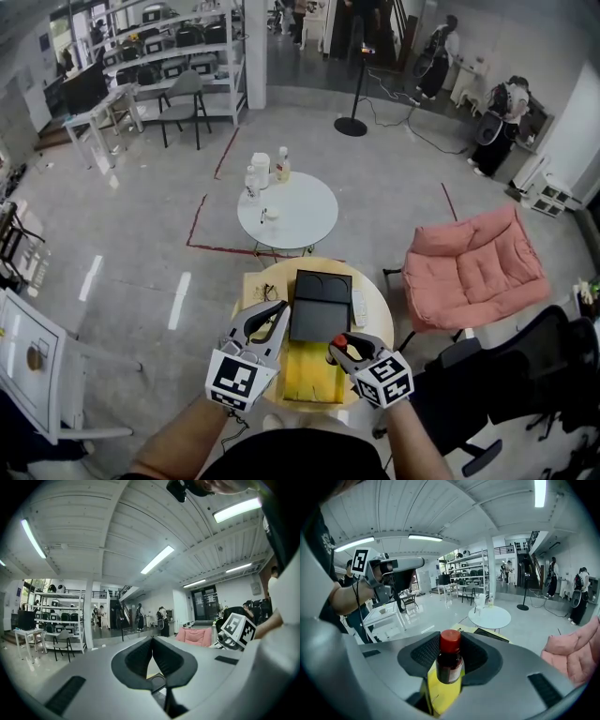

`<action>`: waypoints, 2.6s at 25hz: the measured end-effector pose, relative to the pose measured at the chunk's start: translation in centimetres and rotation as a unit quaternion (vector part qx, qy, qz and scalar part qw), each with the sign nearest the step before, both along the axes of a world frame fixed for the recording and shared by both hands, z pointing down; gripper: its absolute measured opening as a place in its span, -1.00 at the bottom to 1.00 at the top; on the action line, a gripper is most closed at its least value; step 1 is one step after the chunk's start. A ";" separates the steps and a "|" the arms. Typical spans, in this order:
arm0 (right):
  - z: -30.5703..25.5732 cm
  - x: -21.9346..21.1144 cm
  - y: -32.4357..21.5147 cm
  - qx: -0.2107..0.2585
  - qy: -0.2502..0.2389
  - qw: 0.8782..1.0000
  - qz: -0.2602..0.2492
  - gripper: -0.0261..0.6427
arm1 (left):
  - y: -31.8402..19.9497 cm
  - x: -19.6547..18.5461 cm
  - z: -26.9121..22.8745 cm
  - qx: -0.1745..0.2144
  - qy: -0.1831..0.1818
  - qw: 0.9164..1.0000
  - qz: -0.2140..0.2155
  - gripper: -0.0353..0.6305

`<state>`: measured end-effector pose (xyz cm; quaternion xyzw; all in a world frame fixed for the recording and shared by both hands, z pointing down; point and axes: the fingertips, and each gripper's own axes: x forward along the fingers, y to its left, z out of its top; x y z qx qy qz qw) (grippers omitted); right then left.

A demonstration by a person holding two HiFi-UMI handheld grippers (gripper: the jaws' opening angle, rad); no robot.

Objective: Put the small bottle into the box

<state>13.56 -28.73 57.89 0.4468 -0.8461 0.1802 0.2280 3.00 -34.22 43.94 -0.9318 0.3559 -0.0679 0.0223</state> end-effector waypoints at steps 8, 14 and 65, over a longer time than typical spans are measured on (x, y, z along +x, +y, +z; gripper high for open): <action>3.0 0.1 0.6 -0.021 0.004 1.000 0.007 -0.48 | 0.3 -0.2 -0.1 0.001 -0.002 1.000 0.003 -0.84; 5.0 -0.2 1.1 -0.035 0.007 0.999 0.006 -0.48 | 0.5 -0.3 -0.1 0.000 0.001 1.000 0.001 -0.84; 21.1 1.1 4.2 -0.205 0.086 0.975 -0.007 -0.50 | 0.4 -1.9 0.5 -0.004 -0.014 1.000 -0.015 -0.84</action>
